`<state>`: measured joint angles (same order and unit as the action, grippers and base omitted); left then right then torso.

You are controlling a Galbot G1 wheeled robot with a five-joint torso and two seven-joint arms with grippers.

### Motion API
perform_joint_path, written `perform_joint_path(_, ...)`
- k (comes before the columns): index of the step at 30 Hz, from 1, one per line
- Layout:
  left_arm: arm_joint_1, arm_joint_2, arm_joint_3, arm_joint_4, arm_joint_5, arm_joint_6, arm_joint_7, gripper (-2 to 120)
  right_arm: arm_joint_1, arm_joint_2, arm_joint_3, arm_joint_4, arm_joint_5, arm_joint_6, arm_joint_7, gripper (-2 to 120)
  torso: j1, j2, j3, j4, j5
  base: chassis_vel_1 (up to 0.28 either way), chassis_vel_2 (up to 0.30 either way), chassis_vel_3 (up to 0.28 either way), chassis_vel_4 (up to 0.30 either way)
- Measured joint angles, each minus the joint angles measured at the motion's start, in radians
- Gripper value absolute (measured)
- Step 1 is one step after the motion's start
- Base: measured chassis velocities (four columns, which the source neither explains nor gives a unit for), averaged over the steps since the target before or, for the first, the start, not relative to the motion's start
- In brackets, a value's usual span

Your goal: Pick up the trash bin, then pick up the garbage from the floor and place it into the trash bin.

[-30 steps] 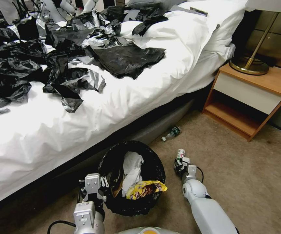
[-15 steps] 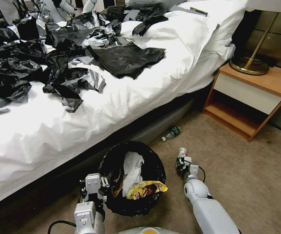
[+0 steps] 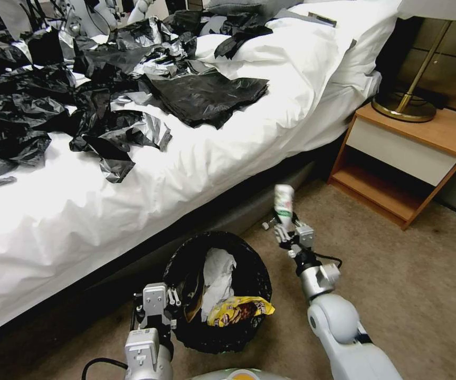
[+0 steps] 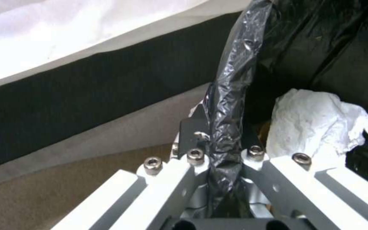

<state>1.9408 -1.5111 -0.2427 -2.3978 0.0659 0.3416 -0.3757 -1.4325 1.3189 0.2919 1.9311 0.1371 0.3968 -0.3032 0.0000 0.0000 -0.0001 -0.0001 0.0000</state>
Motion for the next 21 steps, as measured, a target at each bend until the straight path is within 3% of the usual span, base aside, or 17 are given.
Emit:
perform_joint_path(3, -0.002, 0.004, 0.002, 0.001, -0.004, 0.0, 0.0, 0, -0.065, -0.02, -0.053, 0.062, -0.052, 0.057, -0.102, 37, 0.0, 0.0, 0.0, 0.0001, 0.0, 0.0, 0.0, 0.0, 0.0)
perform_joint_path(6, -0.004, 0.005, 0.004, 0.001, -0.006, 0.0, 0.0, 0, -0.083, -0.025, -0.082, 0.064, -0.076, 0.066, -0.122, 37, 0.0, 0.0, 0.0, 0.0001, 0.0, 0.0, 0.0, 0.0, 0.0)
perform_joint_path(19, -0.004, 0.009, 0.011, -0.003, -0.005, 0.0, 0.0, 0, -0.114, -0.035, -0.1, -0.021, -0.109, 0.074, -0.139, 37, 0.0, 0.0, 0.0, 0.0001, 0.0, 0.0, 0.0, 0.0, 0.0)
perform_joint_path(21, -0.004, 0.009, 0.012, -0.003, -0.005, 0.0, 0.0, 0, -0.113, -0.035, -0.097, -0.027, -0.108, 0.071, -0.137, 43, 0.0, 0.0, 0.0, 0.0001, 0.0, 0.0, 0.0, 0.0, 0.0)
